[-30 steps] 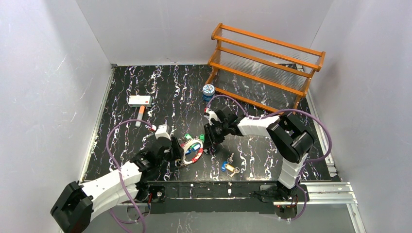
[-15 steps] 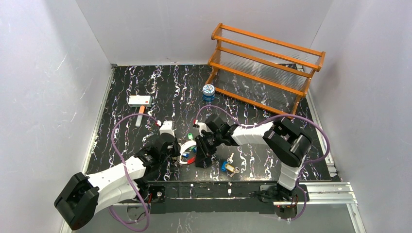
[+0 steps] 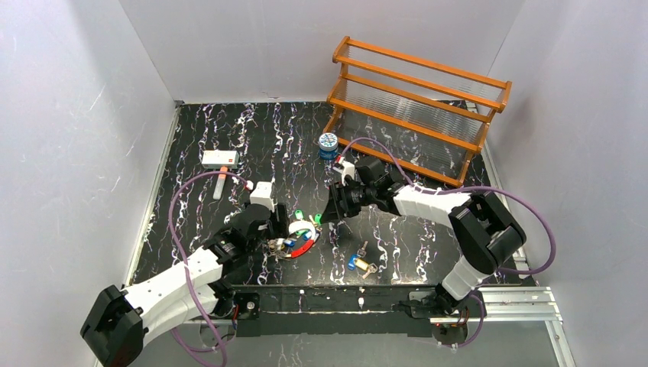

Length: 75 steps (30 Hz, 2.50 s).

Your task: Put the keys on the keyring

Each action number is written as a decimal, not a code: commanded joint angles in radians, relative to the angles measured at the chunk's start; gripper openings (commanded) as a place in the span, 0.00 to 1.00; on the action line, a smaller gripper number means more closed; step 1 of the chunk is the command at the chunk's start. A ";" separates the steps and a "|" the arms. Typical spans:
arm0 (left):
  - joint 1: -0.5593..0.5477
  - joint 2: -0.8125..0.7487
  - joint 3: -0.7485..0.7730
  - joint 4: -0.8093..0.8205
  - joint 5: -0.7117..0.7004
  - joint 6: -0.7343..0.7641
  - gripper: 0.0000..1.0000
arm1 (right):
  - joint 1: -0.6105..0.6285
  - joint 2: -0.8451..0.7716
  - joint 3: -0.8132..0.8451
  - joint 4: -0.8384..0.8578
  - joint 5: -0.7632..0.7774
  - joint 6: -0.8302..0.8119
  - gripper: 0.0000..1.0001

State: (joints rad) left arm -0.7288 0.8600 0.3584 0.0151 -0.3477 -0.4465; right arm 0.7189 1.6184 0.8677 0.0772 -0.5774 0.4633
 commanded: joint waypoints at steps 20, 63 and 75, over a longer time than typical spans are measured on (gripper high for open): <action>0.000 -0.030 -0.143 0.455 0.448 0.412 0.50 | -0.020 0.214 0.089 0.017 -0.090 -0.080 0.36; 0.001 -0.251 -0.212 0.425 0.330 0.459 0.41 | 0.025 -0.179 -0.134 0.223 0.064 -0.719 0.61; 0.000 -0.362 -0.205 0.306 0.289 0.400 0.41 | 0.144 -0.172 -0.318 0.468 0.002 -1.095 0.66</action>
State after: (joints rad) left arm -0.7288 0.5030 0.1535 0.3557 -0.0319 -0.0185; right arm 0.7803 1.4334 0.5690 0.4305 -0.6128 -0.4465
